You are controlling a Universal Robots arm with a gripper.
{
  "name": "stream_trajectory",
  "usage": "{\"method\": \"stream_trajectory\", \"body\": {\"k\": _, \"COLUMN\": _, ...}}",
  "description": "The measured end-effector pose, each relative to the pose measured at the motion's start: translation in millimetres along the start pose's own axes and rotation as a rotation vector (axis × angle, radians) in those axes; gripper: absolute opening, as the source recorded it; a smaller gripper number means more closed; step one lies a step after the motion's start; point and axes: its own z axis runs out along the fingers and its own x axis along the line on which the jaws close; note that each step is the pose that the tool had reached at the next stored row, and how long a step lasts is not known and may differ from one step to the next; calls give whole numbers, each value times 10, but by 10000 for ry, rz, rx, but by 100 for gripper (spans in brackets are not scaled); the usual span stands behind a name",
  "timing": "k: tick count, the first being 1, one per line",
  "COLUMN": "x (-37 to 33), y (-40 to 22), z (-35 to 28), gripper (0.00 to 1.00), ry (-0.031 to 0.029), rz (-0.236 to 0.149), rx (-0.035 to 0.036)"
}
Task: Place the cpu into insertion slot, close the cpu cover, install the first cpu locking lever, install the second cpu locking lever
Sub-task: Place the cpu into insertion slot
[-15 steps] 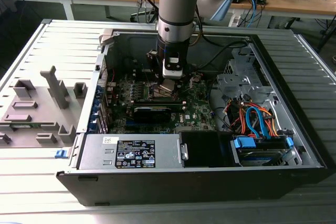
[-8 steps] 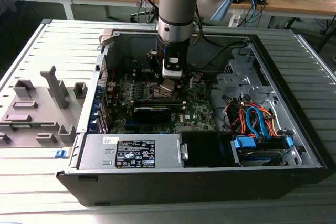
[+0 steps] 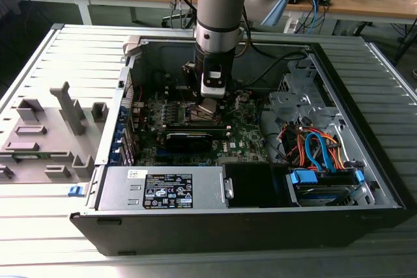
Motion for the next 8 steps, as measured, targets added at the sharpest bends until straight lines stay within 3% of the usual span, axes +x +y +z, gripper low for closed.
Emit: {"method": "stream_trajectory", "body": {"k": 8, "x": 0, "y": 0, "z": 1, "gripper": 55, "ry": -2, "rz": 114, "rx": -1}}
